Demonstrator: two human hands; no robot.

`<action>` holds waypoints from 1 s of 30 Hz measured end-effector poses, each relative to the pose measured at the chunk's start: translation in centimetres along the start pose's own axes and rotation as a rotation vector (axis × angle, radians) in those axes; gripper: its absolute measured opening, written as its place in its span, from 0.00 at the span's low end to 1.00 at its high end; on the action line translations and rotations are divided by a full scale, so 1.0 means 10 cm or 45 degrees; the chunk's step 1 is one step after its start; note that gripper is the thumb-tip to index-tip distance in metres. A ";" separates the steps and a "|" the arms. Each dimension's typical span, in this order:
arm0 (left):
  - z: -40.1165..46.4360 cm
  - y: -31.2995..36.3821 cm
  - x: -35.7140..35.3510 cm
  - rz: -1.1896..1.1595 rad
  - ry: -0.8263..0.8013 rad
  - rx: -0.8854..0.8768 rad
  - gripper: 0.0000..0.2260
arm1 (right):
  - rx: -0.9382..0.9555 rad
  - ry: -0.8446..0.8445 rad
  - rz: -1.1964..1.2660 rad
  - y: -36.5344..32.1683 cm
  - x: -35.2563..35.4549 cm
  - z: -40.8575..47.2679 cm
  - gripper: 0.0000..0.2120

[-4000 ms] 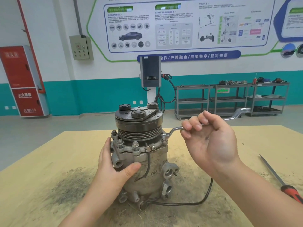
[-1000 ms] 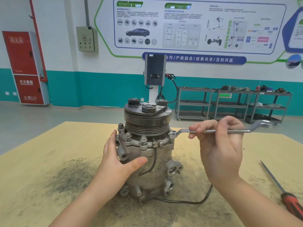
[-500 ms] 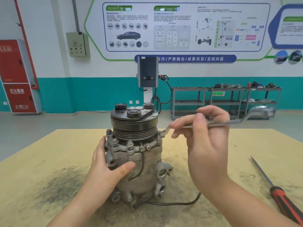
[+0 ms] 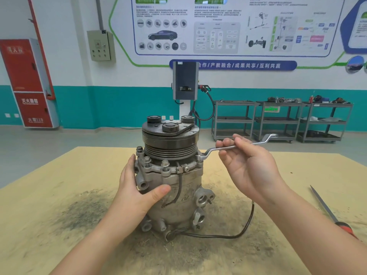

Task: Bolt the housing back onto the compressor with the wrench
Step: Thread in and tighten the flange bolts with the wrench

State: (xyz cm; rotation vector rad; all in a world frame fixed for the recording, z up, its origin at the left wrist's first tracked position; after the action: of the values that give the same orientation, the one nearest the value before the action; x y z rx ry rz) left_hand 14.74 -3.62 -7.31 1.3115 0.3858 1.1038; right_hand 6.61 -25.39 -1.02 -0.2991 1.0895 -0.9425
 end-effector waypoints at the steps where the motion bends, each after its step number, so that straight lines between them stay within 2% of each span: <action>1: 0.00 0.00 0.00 0.002 -0.001 0.003 0.64 | 0.029 -0.026 -0.049 0.01 0.00 -0.01 0.06; 7: 0.01 0.02 0.01 0.037 -0.004 -0.002 0.65 | 0.482 -0.211 -0.347 0.02 -0.13 -0.15 0.06; 11: 0.01 0.01 0.00 0.043 0.022 -0.018 0.58 | 0.282 0.034 -0.054 0.08 -0.05 -0.11 0.09; 13: 0.01 0.00 0.00 0.049 0.026 -0.021 0.54 | 0.248 0.077 0.014 0.09 -0.04 -0.11 0.10; 16: 0.01 0.00 0.01 0.049 0.025 -0.017 0.55 | 0.539 0.034 -0.312 0.15 -0.11 -0.23 0.08; 19: 0.01 -0.01 0.00 0.046 0.027 0.004 0.59 | 0.964 -0.243 -1.056 0.21 -0.31 -0.42 0.05; 21: 0.02 -0.02 0.00 0.031 0.029 0.007 0.58 | 1.064 -0.413 -1.458 0.25 -0.43 -0.50 0.06; 23: 0.03 -0.02 -0.01 -0.001 0.032 -0.010 0.57 | 1.080 -0.453 -1.723 0.29 -0.51 -0.53 0.10; 27: 0.05 -0.02 -0.02 -0.086 0.055 -0.015 0.64 | 0.956 -0.491 -1.914 0.36 -0.65 -0.52 0.08; 29: 0.04 -0.04 -0.02 -0.098 0.041 -0.008 0.62 | 0.916 -0.444 -1.796 0.30 -0.67 -0.50 0.05; 30: 0.04 -0.03 -0.02 -0.071 0.027 -0.001 0.62 | 0.854 -0.368 -1.638 0.23 -0.66 -0.47 0.06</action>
State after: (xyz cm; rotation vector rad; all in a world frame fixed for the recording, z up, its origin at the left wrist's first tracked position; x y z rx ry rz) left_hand 15.07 -3.95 -7.57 1.2817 0.4346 1.0719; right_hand 2.89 -17.88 -0.58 -0.5608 0.1465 -2.2382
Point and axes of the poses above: each hand's wrist, its own z-axis towards the middle knuckle, its own x-axis out of the back of the hand, y = z × x, the point moved 3 cm from there along z, towards the middle knuckle, and after that the axes turned 15 degrees about -y, right-handed, at the moved point
